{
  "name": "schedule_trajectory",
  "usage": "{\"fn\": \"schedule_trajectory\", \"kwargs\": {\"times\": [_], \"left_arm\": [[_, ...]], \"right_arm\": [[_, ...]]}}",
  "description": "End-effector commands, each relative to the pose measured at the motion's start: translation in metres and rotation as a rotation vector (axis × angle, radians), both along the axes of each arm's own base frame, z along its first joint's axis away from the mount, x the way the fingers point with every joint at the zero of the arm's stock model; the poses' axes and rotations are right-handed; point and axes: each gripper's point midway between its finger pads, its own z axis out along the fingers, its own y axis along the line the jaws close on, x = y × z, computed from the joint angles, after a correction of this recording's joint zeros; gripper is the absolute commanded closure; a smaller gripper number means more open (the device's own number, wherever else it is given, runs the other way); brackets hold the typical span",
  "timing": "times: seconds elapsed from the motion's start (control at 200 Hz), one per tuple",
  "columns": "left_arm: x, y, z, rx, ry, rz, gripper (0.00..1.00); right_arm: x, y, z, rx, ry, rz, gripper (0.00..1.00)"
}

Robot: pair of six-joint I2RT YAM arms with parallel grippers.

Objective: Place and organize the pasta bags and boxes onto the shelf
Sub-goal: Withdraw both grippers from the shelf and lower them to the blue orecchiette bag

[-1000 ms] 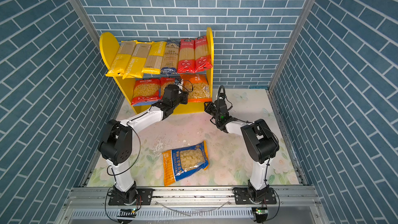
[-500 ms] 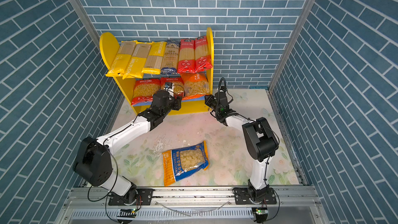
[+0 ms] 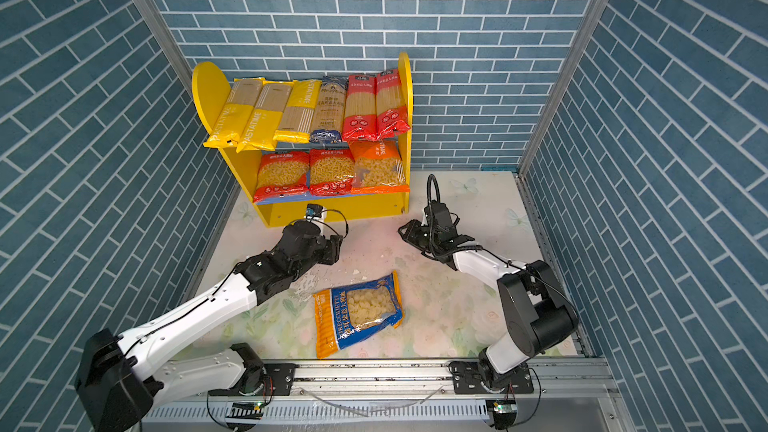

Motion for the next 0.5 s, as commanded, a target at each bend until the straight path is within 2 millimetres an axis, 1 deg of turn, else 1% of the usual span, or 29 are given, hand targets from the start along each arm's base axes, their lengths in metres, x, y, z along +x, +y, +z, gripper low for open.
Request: {"fn": "schedule_trajectory", "kwargs": {"times": [0.0,0.065,0.095,0.11,0.135,0.225,0.325,0.43,0.495], "left_arm": [[-0.045,0.007,-0.038,0.0,0.174,-0.01,0.37],[-0.067,-0.007,-0.049,-0.016,0.203,-0.066,0.37],[-0.075,-0.017,-0.049,-0.033,0.214,-0.097,0.37],[-0.082,-0.018,-0.059,-0.021,0.235,-0.109,0.37],[-0.09,-0.024,-0.063,-0.021,0.25,-0.127,0.37],[-0.111,-0.044,-0.079,-0.002,0.288,-0.195,0.37],[-0.12,-0.056,-0.094,0.019,0.32,-0.222,0.36],[-0.122,-0.07,-0.097,0.001,0.318,-0.244,0.36],[-0.122,-0.076,-0.097,-0.008,0.312,-0.25,0.36]], "right_arm": [[-0.072,0.004,-0.034,-0.094,0.184,0.237,0.53],[-0.096,0.007,-0.045,-0.134,0.237,0.329,0.49],[-0.105,0.008,-0.049,-0.147,0.257,0.364,0.45],[-0.11,0.009,-0.051,-0.152,0.269,0.382,0.44],[-0.117,0.01,-0.053,-0.157,0.285,0.409,0.43],[-0.132,0.018,-0.06,-0.144,0.333,0.475,0.41],[-0.136,0.026,-0.067,-0.131,0.366,0.518,0.41],[-0.139,0.029,-0.077,-0.158,0.392,0.551,0.42],[-0.14,0.029,-0.083,-0.188,0.402,0.564,0.46]]}}
